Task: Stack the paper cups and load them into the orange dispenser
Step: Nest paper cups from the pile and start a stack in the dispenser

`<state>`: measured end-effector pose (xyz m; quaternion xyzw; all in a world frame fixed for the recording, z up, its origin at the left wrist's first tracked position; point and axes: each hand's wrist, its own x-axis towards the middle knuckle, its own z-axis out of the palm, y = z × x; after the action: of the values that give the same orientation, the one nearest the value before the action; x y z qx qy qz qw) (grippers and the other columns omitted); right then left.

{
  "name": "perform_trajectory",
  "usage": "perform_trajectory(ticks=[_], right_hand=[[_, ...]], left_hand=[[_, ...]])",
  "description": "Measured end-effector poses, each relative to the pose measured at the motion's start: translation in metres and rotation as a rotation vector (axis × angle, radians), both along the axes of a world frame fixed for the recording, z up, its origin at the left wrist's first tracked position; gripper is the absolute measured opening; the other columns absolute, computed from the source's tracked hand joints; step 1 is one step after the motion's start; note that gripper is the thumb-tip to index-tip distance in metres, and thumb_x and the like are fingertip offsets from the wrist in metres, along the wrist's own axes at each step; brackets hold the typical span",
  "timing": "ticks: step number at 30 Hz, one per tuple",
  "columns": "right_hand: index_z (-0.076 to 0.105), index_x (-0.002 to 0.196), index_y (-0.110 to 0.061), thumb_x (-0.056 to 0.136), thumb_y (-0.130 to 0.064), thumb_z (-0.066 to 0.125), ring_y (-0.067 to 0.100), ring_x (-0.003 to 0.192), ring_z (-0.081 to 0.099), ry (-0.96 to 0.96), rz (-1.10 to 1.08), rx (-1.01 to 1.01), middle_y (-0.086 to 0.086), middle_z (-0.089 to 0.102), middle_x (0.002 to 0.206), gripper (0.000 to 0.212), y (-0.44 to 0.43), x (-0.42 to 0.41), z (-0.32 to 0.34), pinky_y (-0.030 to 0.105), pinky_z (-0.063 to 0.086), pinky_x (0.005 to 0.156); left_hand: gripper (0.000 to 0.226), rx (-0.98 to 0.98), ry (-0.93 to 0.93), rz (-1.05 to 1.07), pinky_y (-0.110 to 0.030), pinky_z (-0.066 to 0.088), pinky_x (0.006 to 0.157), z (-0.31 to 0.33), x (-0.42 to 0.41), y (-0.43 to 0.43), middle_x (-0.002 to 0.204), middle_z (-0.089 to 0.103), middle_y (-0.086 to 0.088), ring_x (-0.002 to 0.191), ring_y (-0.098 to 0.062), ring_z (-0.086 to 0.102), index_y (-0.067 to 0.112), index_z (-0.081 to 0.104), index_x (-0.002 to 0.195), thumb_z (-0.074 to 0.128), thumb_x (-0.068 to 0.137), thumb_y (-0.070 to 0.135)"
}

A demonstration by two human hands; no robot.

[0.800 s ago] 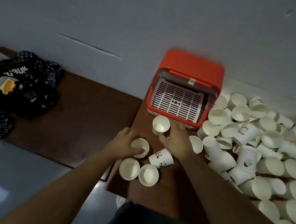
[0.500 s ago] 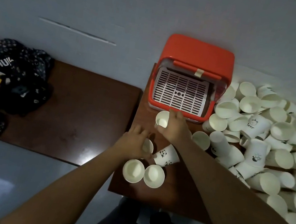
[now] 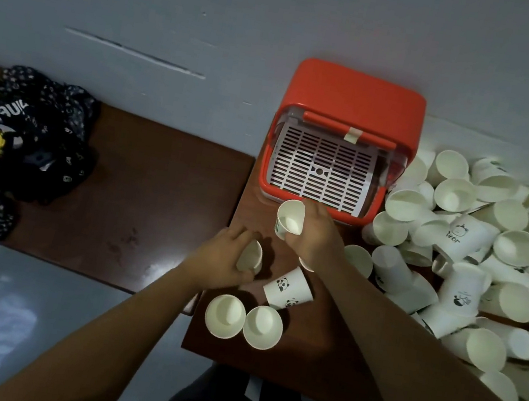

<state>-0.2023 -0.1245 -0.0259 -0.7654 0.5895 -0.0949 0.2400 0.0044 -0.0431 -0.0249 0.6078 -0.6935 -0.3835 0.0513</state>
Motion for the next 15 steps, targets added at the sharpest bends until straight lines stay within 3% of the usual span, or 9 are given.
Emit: perform_trajectory(ticks=[3, 6, 9, 12, 15], right_hand=[[0.049, 0.133, -0.006, 0.073, -0.037, 0.076, 0.027, 0.11, 0.054, -0.137, -0.027, -0.007, 0.013, 0.055, 0.123, 0.073, -0.005, -0.019, 0.026, 0.03, 0.044, 0.089], [0.047, 0.135, -0.006, 0.072, -0.029, 0.081, 0.023, 0.111, 0.052, -0.193, -0.053, -0.027, 0.01, 0.053, 0.124, 0.075, -0.014, -0.038, 0.046, 0.03, 0.046, 0.089], [0.045, 0.136, -0.007, 0.073, -0.022, 0.08, 0.025, 0.114, 0.052, -0.258, -0.094, -0.028, 0.01, 0.051, 0.126, 0.073, -0.028, -0.051, 0.06, 0.037, 0.048, 0.093], [0.048, 0.132, -0.008, 0.072, -0.028, 0.077, 0.027, 0.109, 0.054, -0.287, -0.144, -0.063, 0.009, 0.052, 0.121, 0.07, -0.038, -0.062, 0.062, 0.037, 0.049, 0.089], [0.047, 0.133, -0.01, 0.071, -0.032, 0.074, 0.026, 0.11, 0.054, -0.281, -0.203, -0.047, 0.008, 0.051, 0.123, 0.071, -0.045, -0.071, 0.059, 0.042, 0.049, 0.091]], left_hand=[[0.081, -0.073, 0.132, 0.192, -0.018, 0.036, 0.089, 0.02, 0.014, -0.007, 0.125, 0.041, 0.005, 0.108, -0.008, 0.048, 0.018, 0.051, 0.136, 0.058, 0.065, 0.056], [0.081, -0.127, 0.2, 0.333, -0.005, 0.034, 0.086, 0.041, 0.02, -0.026, 0.124, 0.035, 0.005, 0.101, -0.001, 0.047, 0.024, 0.052, 0.137, 0.056, 0.064, 0.059], [0.075, -0.19, 0.255, 0.376, -0.004, 0.034, 0.087, 0.059, 0.009, -0.063, 0.123, 0.038, 0.007, 0.104, 0.012, 0.046, 0.035, 0.05, 0.139, 0.059, 0.068, 0.058], [0.076, -0.265, 0.285, 0.382, -0.007, 0.036, 0.091, 0.062, -0.01, -0.101, 0.124, 0.044, 0.006, 0.105, 0.005, 0.048, 0.028, 0.052, 0.139, 0.064, 0.068, 0.054], [0.075, -0.287, 0.281, 0.375, -0.011, 0.037, 0.084, 0.055, -0.03, -0.13, 0.121, 0.048, 0.003, 0.108, -0.007, 0.05, 0.016, 0.051, 0.134, 0.069, 0.068, 0.046]])
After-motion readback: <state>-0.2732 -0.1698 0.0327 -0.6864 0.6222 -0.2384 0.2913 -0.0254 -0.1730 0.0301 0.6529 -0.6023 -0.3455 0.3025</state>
